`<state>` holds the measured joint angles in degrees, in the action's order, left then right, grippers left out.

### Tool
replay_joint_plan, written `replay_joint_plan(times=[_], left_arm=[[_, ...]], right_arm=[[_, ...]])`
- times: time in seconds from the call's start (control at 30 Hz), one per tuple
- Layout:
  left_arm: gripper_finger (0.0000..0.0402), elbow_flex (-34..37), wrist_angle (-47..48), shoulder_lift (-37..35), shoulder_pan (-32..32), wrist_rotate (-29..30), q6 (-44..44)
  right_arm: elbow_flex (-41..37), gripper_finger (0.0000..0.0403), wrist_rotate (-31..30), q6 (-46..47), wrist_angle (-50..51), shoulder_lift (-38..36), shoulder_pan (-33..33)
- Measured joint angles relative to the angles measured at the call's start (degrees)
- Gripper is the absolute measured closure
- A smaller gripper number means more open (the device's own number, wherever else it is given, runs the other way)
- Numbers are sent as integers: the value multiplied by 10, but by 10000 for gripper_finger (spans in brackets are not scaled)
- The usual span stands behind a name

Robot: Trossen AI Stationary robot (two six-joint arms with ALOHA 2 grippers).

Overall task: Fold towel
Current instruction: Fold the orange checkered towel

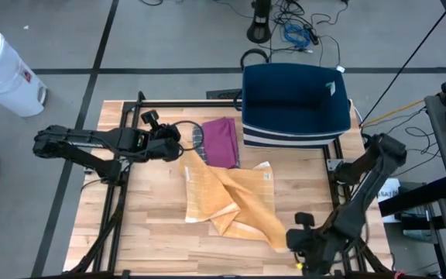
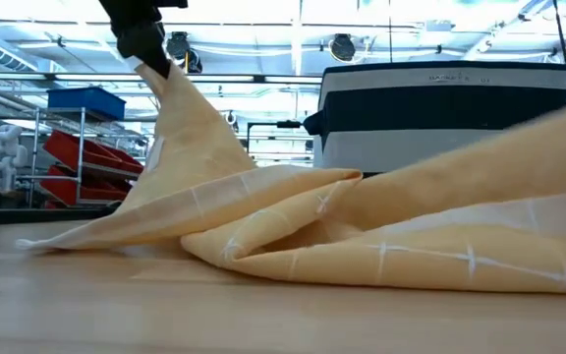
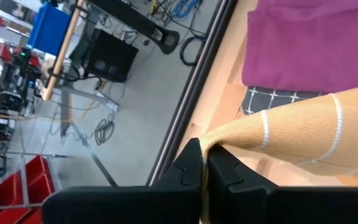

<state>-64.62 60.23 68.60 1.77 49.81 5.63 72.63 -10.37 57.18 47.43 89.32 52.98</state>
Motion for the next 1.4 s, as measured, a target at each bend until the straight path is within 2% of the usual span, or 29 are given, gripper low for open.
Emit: replay_joint_plan(times=[0.17,0.3,0.37,0.47,0.57,0.6,0.67,0.83,1.0,1.1,1.2,1.4], left_arm=[[401,0,6,0,-8,-32,-8],[401,0,8,0,-8,-80,-18],[401,0,8,0,-7,-101,-29],[401,0,8,0,-7,-119,-32],[401,0,7,0,-7,-134,-43],[401,0,7,0,-7,-140,-47],[401,0,7,0,-1,-155,-47],[401,0,6,0,18,-179,-59],[401,0,2,0,41,-181,-62],[401,0,1,0,56,-192,-61],[401,0,2,0,73,-209,-58],[401,0,2,0,110,-211,-42]], right_arm=[[-37,329,56,72,-47,46,10],[-38,260,60,95,-65,49,23],[-39,234,30,97,-60,35,27],[-38,216,-85,96,-25,-1,31],[-38,219,-240,106,41,-22,24],[-38,223,-275,111,64,-26,15],[-38,233,-304,110,101,-29,-8],[-53,253,-305,28,112,-23,-90],[-107,264,-328,-48,53,-23,-192],[-155,268,-327,-51,16,-23,-250],[-205,268,-297,-60,-44,-23,-299],[-281,268,-212,-152,-231,-23,-367]])
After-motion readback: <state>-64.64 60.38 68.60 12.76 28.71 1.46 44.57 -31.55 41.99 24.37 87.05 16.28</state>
